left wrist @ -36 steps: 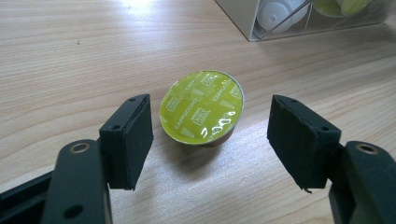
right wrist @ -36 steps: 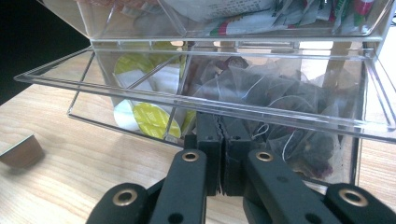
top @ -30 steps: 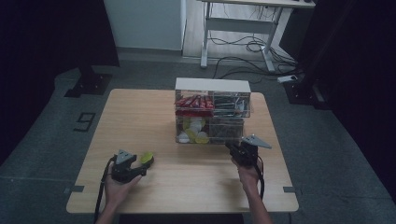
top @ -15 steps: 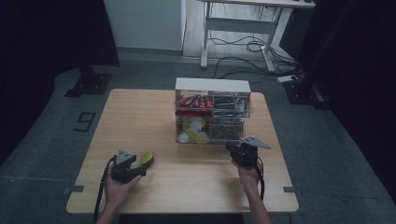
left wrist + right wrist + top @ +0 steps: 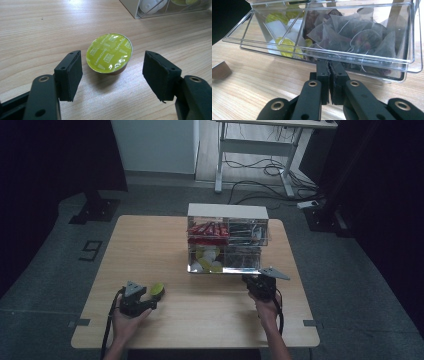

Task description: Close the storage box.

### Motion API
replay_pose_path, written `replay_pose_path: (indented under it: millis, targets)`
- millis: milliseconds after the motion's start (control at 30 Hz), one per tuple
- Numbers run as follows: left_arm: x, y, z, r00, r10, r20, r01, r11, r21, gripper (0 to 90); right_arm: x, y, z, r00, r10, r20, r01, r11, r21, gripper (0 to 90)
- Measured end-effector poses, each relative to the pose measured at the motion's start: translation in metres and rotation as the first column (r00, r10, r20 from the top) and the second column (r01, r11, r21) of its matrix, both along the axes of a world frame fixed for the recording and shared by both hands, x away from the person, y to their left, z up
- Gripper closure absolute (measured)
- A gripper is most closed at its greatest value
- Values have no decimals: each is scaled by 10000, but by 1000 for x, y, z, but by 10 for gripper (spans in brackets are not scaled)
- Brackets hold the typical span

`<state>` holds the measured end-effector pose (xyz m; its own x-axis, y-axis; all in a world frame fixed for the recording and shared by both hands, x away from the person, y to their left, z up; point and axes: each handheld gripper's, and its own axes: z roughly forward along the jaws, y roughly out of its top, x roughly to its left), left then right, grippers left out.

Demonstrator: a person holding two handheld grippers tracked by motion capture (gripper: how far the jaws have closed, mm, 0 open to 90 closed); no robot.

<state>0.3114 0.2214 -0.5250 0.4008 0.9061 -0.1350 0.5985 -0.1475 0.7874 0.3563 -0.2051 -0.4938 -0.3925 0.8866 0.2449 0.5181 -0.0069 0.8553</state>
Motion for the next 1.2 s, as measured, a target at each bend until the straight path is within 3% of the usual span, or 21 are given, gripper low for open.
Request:
replay_pose_path:
  millis: [433, 1200]
  targets:
    - [0, 0, -1, 10000, -23, -12, 23, 10000, 16, 330, 2, -1, -9, 9995, -78, -306, 76, 10000, -51, 858]
    - [-1, 1, -1, 10000, 13, -1, -13, 10000, 40, 331, -6, -6, -13, 9994, -40, -357, 37, 9999, -105, 840]
